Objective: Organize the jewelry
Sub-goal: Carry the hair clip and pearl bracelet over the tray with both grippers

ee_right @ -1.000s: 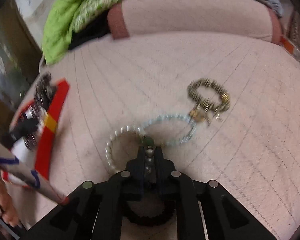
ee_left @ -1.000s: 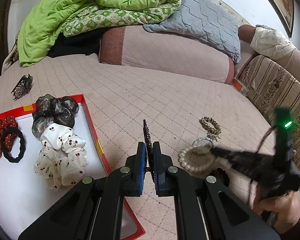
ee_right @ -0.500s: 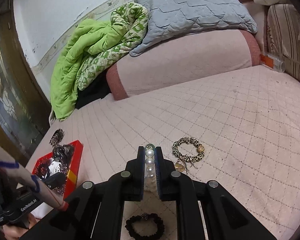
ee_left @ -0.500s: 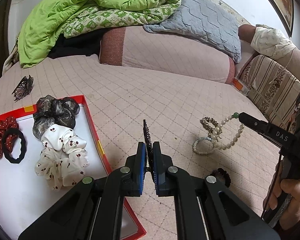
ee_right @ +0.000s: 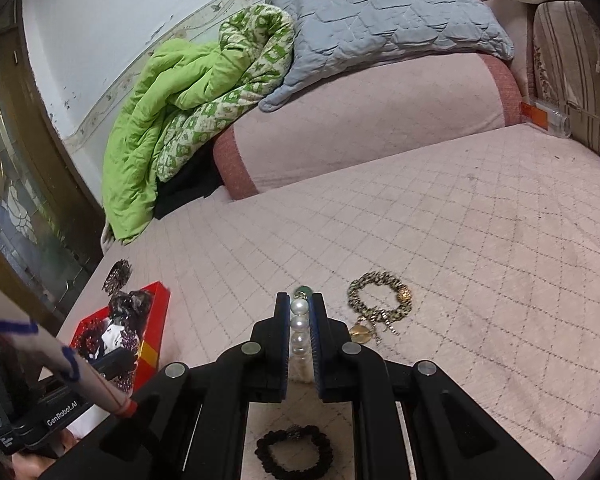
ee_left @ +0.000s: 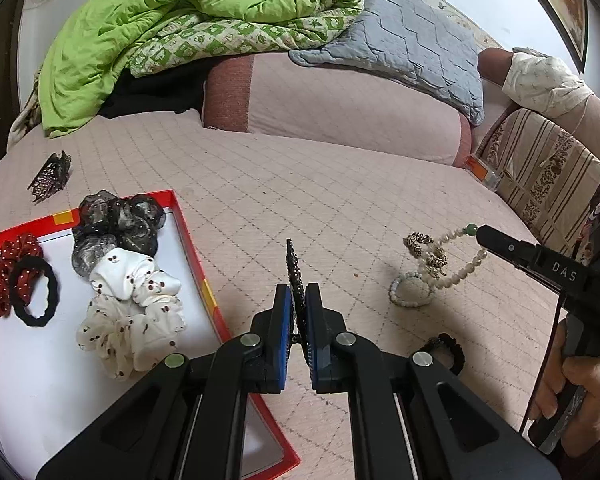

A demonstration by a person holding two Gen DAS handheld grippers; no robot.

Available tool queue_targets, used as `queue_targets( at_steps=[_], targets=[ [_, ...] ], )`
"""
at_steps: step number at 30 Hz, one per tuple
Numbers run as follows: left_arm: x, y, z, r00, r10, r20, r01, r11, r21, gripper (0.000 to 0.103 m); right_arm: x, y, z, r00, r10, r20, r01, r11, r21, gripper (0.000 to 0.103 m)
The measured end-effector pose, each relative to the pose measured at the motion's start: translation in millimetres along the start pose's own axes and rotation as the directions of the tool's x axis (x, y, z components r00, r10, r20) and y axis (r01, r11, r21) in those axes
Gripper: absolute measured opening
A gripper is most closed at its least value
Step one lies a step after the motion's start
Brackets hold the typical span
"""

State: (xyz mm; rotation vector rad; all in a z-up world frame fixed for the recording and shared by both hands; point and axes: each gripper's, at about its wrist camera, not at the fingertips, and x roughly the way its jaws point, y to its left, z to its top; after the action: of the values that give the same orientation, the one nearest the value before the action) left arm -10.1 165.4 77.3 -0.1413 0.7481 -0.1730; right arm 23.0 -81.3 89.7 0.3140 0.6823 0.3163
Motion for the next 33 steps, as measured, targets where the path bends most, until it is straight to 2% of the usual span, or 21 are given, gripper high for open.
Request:
queue_targets(
  at_steps=[10, 17, 27, 33],
  targets=[
    [-22.8, 30.6, -1.9, 0.999, 0.044, 0.029, -0.042, 0.998, -0.045, 0.007, 2.5, 31.0, -14.7, 0.996, 0.07, -0.047, -0.071, 0.997, -0.026, 0.01],
    [-42.8, 59.0, -7.5, 0.998, 0.058, 0.037, -0.055, 0.995, -0.086, 0.007, -7.7, 88.9, -25.2, 0.986, 0.162, -0.048, -0.166, 0.984, -0.07, 0.01],
    [-77.5, 126.3, -17.3, 0.992, 0.117, 0.048, -0.106, 0.976, -0.188, 0.007, 3.3, 186.8, -50.1, 0.949, 0.282, -0.143, -0.301, 0.945, -0.129, 0.01],
    [-82.3, 182.0, -26.3, 0.988, 0.156, -0.014, -0.153, 0.941, -0.302, 0.007, 22.8, 241.4, -60.1, 0.913, 0.345, -0.216, -0.378, 0.916, -0.133, 0.01]
  ],
)
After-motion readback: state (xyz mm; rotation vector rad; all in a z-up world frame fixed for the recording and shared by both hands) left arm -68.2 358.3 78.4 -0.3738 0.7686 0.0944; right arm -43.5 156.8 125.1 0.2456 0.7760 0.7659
